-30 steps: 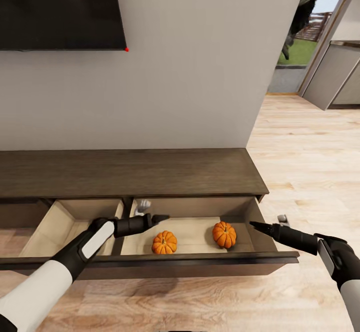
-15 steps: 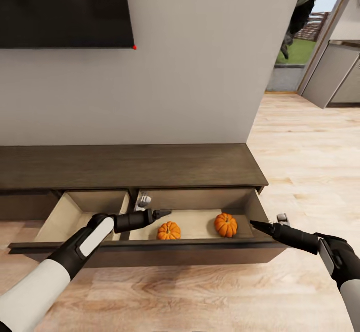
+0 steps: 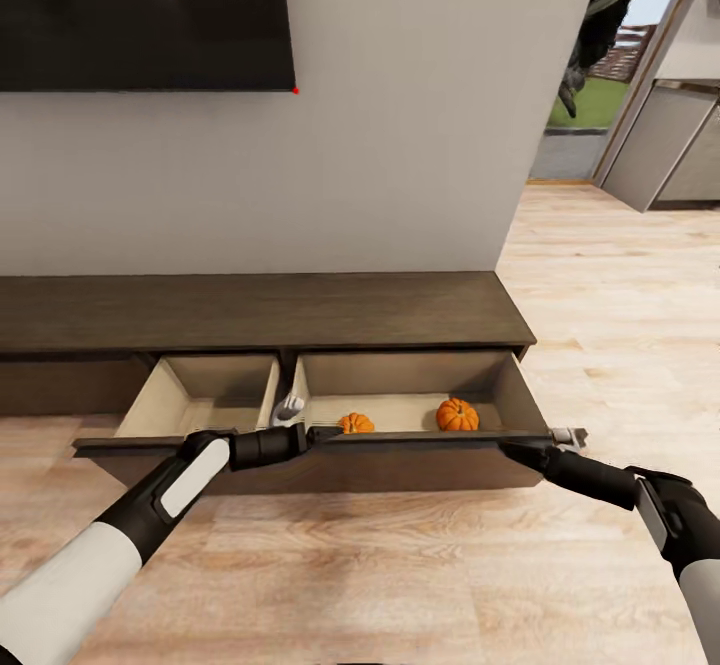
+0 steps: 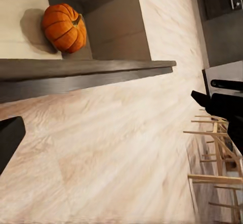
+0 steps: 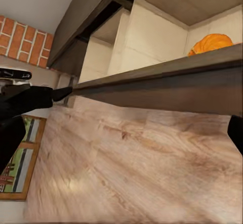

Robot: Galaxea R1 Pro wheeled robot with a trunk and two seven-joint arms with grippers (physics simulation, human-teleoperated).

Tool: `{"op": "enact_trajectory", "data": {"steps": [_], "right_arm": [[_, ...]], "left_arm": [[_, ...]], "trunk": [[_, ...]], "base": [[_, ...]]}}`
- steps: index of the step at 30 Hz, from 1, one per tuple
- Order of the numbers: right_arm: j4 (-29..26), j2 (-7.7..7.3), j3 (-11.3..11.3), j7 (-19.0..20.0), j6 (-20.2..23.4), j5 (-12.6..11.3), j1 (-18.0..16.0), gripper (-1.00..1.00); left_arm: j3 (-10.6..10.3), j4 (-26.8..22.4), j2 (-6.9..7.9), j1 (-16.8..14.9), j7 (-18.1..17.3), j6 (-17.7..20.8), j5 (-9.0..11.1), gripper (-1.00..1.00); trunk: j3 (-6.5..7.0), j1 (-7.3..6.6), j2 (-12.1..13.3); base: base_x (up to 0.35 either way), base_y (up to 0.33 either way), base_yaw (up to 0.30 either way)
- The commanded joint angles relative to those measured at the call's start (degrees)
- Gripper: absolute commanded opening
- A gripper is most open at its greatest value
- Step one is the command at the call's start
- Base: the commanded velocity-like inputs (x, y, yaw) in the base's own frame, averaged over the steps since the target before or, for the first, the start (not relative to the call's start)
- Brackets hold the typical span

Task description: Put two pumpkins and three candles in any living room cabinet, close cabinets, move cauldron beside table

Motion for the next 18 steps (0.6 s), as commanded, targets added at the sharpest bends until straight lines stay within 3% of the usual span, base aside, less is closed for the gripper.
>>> {"op": "enact_trajectory", "data": {"steps": [1,2,3,5,6,8,13,18], "right_arm": [[0.04,0.04,0.0,-0.01,-0.04,0.13,0.04,1.0],[0.06,0.05,0.05,-0.04,-0.09,0.27,0.13,1.0],[0.26,0.06,0.13,-0.09,-0.2,0.5,0.35,1.0],[0.49,0.12,0.21,-0.31,-0.36,1.68,0.52,1.0],[0.55,0.15,0.27,-0.39,-0.4,2.23,0.56,1.0],[0.77,0.28,0.56,-0.83,-0.73,6.17,0.73,1.0],[2.44,1.47,0.66,-3.41,-5.16,14.37,1.24,1.0],[8.9,3.45,0.69,-12.62,-14.04,17.36,1.48,1.0]], "left_arm": [[-0.1,0.04,-0.09,0.32,0.0,-0.01,-0.02,1.0],[-0.91,0.07,-0.14,0.58,0.0,-0.01,-0.04,1.0],[-3.59,0.45,-0.16,0.74,0.04,-0.03,-0.02,1.0],[-6.75,1.9,-0.35,0.8,0.07,-0.1,-0.02,1.0],[-7.43,2.39,-0.44,0.81,0.09,-0.14,-0.01,1.0],[-9.97,5.66,-1.31,0.83,0.2,-0.42,-0.01,1.0],[-11.4,14.66,-4.34,0.84,0.21,-1.05,-0.21,1.0],[-11.75,23.84,-8.17,0.85,0.35,-3.59,-0.49,1.0]], "trunk": [[0.0,0.0,0.0],[0.0,0.0,0.0],[0.0,0.0,0.0],[0.0,0.0,0.0],[0.0,0.0,0.0],[0.0,0.0,0.0],[0.0,0.0,0.0],[0.0,0.0,0.0]], "base": [[-0.273,0.097,0.0],[-0.165,0.05,0.0],[-0.067,0.02,0.0],[-0.035,0.011,0.0],[-0.022,0.007,0.0],[-0.009,0.003,0.0],[-0.003,0.001,0.0],[0.0,0.0,0.0]]}}
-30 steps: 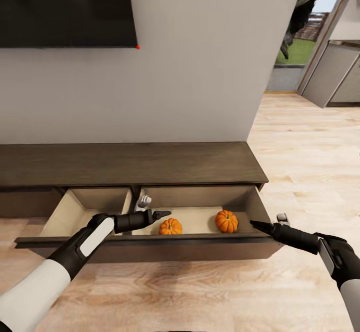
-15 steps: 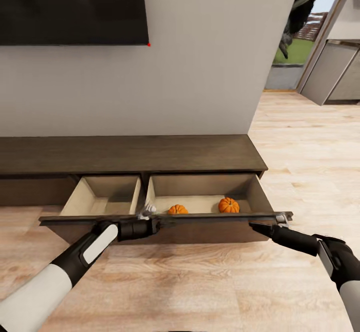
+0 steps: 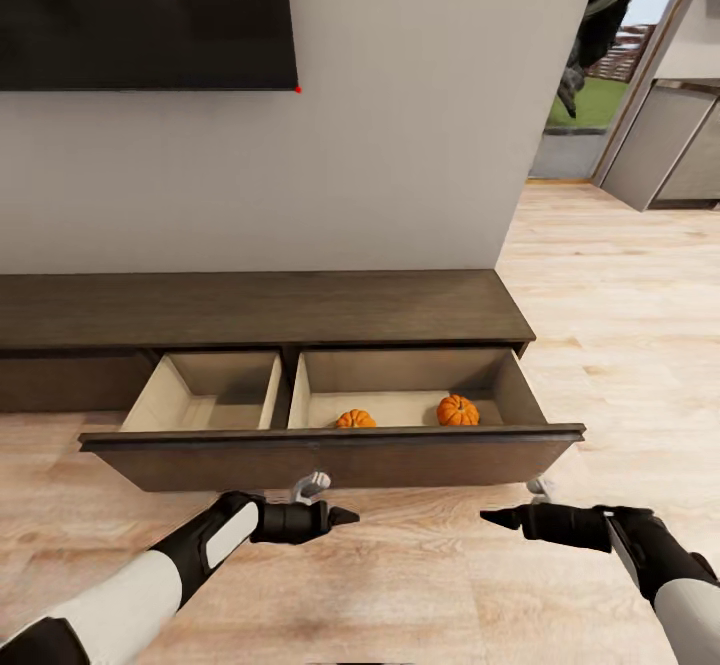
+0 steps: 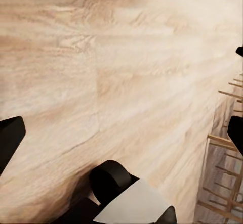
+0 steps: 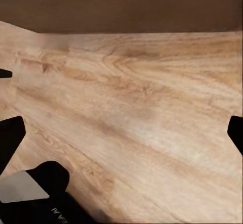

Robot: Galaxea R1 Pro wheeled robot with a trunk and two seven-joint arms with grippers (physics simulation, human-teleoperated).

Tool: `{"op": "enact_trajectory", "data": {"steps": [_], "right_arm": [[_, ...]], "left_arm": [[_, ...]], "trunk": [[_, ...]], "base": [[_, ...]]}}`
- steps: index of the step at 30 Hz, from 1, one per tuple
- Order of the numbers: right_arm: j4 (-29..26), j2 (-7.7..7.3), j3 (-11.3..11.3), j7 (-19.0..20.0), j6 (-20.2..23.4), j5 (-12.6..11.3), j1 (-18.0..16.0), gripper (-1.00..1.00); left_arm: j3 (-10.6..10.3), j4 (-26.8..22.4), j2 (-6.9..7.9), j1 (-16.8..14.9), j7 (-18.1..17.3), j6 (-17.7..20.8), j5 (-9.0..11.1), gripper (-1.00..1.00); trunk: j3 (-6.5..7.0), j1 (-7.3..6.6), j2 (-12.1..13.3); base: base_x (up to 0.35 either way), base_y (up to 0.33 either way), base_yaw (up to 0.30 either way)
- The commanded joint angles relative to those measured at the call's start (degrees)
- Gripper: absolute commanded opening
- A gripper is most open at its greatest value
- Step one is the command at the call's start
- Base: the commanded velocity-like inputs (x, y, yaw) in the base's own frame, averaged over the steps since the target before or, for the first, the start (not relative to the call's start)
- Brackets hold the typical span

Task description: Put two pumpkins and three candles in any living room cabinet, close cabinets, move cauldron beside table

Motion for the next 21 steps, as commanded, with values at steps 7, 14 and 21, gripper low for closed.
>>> {"op": "enact_trajectory", "data": {"steps": [7,14,21], "right_arm": [[14.57,4.62,0.01,-23.12,-22.41,0.83,0.09,1.0],[19.77,9.06,0.01,-39.65,-35.93,1.22,0.09,1.0],[21.06,14.46,0.27,-58.32,-43.15,10.23,0.42,1.0]], "left_arm": [[-8.46,19.49,-7.1,0.07,2.2,-26.74,0.03,1.0],[-8.75,22.59,-8.53,0.44,11.42,-34.56,0.3,1.0],[-8.76,22.94,-9.57,1.03,20.67,-41.19,0.4,1.0]], "trunk": [[0.0,0.0,0.0],[0.0,0.0,0.0],[0.0,0.0,0.0]], "base": [[0.0,0.0,0.0],[0.0,0.0,0.0],[0.0,0.0,0.0]]}}
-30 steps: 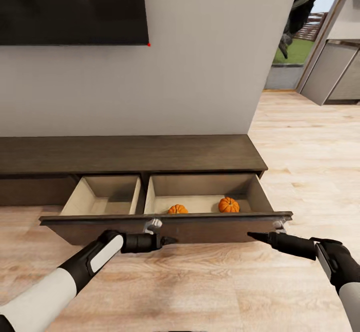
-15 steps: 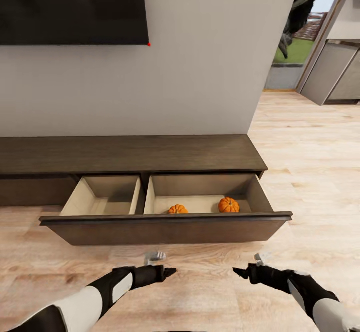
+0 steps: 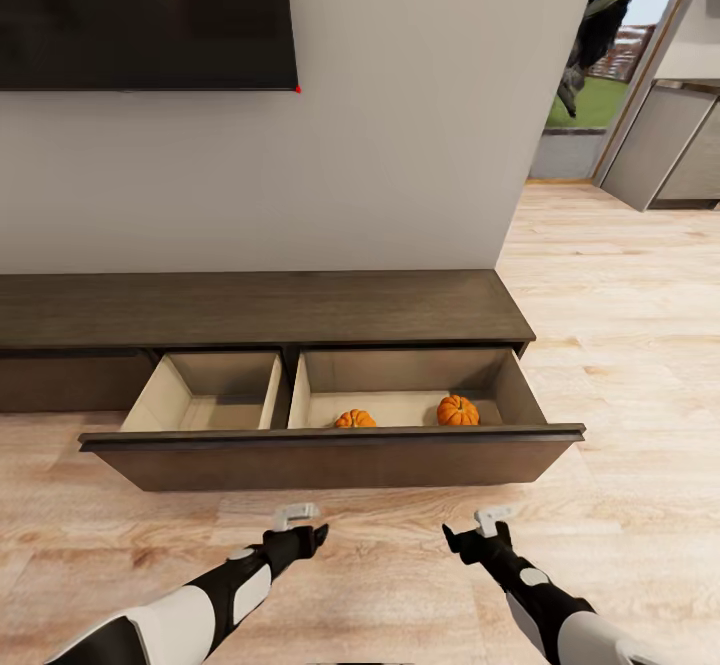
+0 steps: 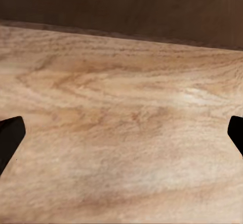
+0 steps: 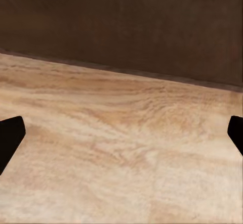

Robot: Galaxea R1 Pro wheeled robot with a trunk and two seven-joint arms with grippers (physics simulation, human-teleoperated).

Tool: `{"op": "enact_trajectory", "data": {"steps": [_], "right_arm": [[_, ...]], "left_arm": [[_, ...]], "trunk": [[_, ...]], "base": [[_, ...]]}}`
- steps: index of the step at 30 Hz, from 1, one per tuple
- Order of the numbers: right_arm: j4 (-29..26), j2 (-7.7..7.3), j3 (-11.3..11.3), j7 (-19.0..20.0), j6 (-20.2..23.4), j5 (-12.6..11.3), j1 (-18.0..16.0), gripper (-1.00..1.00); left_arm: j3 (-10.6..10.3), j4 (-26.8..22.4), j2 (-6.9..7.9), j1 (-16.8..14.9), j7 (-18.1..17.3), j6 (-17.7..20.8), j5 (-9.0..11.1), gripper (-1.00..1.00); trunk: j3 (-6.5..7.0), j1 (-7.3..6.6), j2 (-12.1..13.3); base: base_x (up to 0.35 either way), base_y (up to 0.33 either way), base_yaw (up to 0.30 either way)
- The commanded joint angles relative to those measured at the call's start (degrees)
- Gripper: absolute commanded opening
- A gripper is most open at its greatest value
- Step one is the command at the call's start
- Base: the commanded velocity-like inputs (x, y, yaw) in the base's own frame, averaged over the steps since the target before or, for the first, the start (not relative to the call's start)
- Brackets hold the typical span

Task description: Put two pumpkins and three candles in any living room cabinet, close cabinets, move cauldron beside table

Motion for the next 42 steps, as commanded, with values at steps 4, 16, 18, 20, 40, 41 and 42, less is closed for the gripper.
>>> {"op": "enact_trajectory", "data": {"steps": [4,16,18,20,40,41,42], "right_arm": [[-0.01,1.87,-0.02,-4.93,-0.4,0.82,0.02,1.0],[0.67,3.8,-0.15,-13.11,-3.43,0.8,0.02,1.0],[1.28,3.85,-0.16,-13.15,-3.66,0.52,0.02,1.0],[1.49,3.88,-0.18,-13.16,-3.74,0.35,0.02,1.0],[1.63,3.99,-0.03,-13.16,-3.62,0.66,0.01,1.0],[1.61,3.99,-0.03,-13.17,-3.59,0.67,-0.02,1.0],[1.6,4.02,-0.01,-13.16,-3.54,0.71,-0.03,1.0]], "left_arm": [[-0.01,-0.2,-0.13,0.0,6.21,-0.36,-0.17,1.0],[-0.01,-0.26,-0.04,-0.04,15.57,-4.89,-0.2,1.0],[-0.01,-0.25,-0.01,-0.05,15.53,-4.92,-0.23,1.0],[-0.01,-0.29,-0.03,-0.06,15.51,-4.93,-0.24,1.0],[-0.09,-0.44,-0.04,-0.06,15.33,-4.94,-0.24,1.0],[-0.06,-0.43,-0.04,-0.05,15.33,-4.95,-0.24,1.0],[-0.05,-0.39,-0.04,-0.06,15.33,-4.96,-0.24,1.0]], "trunk": [[0.0,0.0,0.0],[0.0,0.0,0.0],[0.0,0.0,0.0],[0.0,0.0,0.0],[0.0,0.0,0.0],[0.0,0.0,0.0],[0.0,0.0,0.0]], "base": [[0.0,0.0,0.0],[0.0,0.0,0.0],[0.0,0.0,0.0],[0.072,0.0,0.0],[0.314,0.0,0.0],[0.33,0.0,0.0],[0.33,0.0,0.0]]}}
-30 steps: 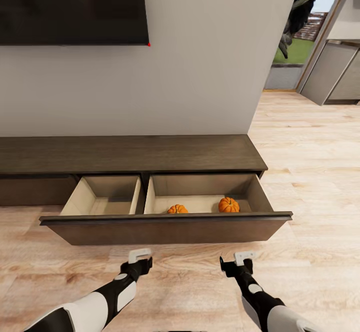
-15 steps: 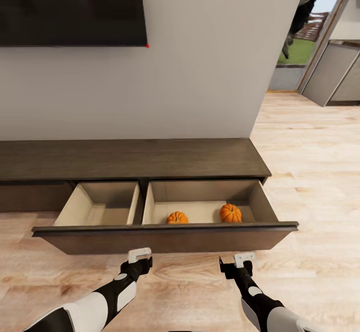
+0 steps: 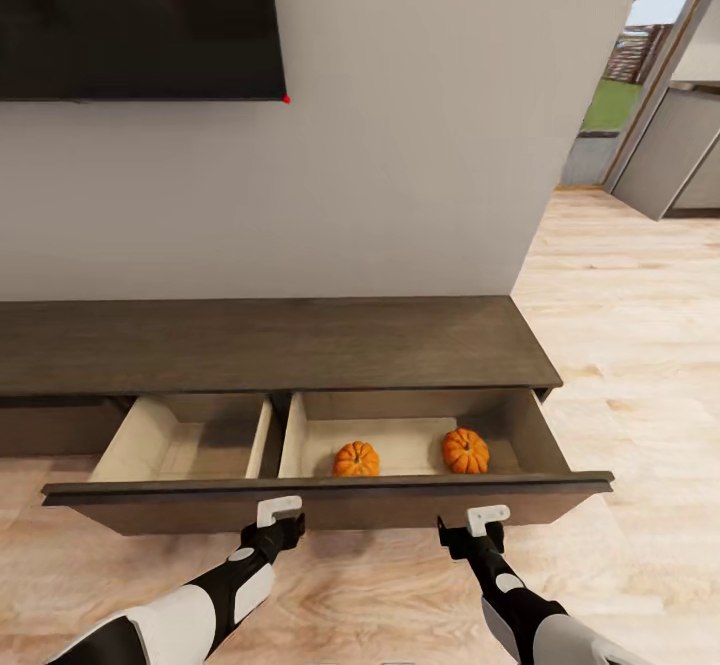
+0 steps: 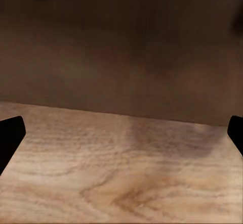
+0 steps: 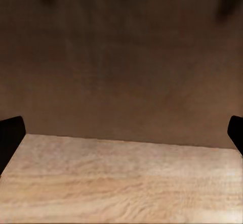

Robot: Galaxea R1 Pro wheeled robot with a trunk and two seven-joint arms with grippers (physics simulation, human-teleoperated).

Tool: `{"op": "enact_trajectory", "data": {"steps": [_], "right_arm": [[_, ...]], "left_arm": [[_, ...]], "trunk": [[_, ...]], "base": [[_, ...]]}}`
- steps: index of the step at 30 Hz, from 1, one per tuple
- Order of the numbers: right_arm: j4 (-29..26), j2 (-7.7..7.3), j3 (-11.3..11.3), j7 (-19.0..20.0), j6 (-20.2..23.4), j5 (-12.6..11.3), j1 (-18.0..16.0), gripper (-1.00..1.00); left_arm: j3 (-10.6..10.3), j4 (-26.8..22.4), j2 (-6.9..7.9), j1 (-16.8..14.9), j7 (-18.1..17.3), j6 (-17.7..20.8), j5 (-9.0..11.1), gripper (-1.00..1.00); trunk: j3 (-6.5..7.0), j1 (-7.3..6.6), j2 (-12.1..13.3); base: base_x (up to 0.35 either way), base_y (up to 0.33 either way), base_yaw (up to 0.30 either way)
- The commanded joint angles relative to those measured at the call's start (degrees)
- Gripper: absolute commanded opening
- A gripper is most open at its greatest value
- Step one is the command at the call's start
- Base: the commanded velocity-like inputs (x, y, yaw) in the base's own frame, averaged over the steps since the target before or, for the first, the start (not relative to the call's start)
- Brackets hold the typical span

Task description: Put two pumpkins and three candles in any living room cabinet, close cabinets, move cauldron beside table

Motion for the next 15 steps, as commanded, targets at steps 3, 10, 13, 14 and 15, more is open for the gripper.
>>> {"op": "enact_trajectory", "data": {"steps": [3,10,13,14,15], "right_arm": [[0.01,-0.01,0.0,0.01,0.05,0.05,-0.03,1.0],[-0.02,0.05,-0.02,0.04,-0.16,0.06,-0.05,1.0],[-0.04,0.06,-0.02,0.06,-0.21,0.06,-0.04,1.0],[-0.04,0.06,-0.02,0.05,-0.21,0.06,-0.04,1.0],[-0.04,0.06,-0.02,0.04,-0.21,0.06,-0.04,1.0]], "left_arm": [[-0.23,0.05,-0.01,0.0,0.0,0.02,0.12,1.0],[-0.25,0.06,-0.01,0.0,0.0,0.02,0.12,1.0],[-0.23,0.06,-0.01,-0.01,0.0,0.02,0.12,1.0],[-0.24,0.04,-0.01,-0.01,0.0,0.02,0.12,1.0],[-0.24,0.06,-0.01,0.01,0.0,0.02,0.12,1.0]], "trunk": [[0.0,0.0,0.0],[0.0,0.0,0.0],[0.0,0.0,0.0],[0.0,0.0,0.0],[0.0,0.0,0.0]], "base": [[0.33,0.0,0.0],[0.33,0.0,0.0],[0.33,0.0,0.0],[0.33,0.0,0.0],[0.33,0.0,0.0]]}}
